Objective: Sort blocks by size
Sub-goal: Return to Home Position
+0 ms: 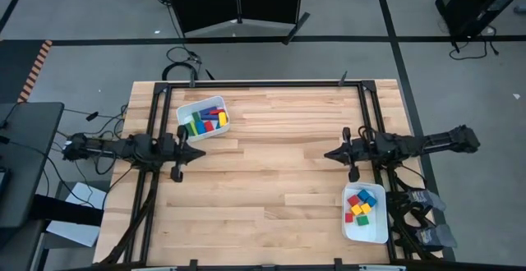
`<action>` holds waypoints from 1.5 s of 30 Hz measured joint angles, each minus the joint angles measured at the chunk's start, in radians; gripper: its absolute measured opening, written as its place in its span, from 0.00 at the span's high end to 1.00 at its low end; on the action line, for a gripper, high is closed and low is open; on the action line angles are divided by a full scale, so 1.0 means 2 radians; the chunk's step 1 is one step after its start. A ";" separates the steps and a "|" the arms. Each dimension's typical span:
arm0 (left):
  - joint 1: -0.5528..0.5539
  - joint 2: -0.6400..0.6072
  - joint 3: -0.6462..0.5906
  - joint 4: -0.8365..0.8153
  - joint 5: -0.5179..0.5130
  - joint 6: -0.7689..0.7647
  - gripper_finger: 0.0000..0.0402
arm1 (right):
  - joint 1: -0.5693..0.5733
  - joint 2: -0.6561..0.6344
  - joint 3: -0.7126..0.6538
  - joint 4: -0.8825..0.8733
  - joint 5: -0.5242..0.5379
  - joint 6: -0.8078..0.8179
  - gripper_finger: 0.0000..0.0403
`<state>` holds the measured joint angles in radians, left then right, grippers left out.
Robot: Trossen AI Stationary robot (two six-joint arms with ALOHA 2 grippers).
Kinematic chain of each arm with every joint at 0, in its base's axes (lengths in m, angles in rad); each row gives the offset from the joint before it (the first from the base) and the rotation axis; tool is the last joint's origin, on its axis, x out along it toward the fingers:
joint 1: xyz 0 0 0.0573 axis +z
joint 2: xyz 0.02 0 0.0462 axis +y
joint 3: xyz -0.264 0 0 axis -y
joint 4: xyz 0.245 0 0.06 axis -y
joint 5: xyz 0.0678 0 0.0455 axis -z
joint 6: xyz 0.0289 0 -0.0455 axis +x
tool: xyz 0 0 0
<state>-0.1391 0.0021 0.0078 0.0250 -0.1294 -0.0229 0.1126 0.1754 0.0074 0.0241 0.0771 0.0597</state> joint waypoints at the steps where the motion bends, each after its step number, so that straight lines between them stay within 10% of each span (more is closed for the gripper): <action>1: 0.000 0.000 0.000 0.000 0.001 0.000 0.98 | 0.000 0.003 0.000 0.000 0.000 0.000 0.96; 45: 0.000 0.002 0.000 0.029 -0.015 -0.005 0.96 | 0.000 0.009 0.000 0.002 0.001 -0.001 0.90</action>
<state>-0.1390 0.0063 0.0071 0.0835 -0.1585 -0.0326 0.1127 0.1940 0.0074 0.0278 0.0790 0.0570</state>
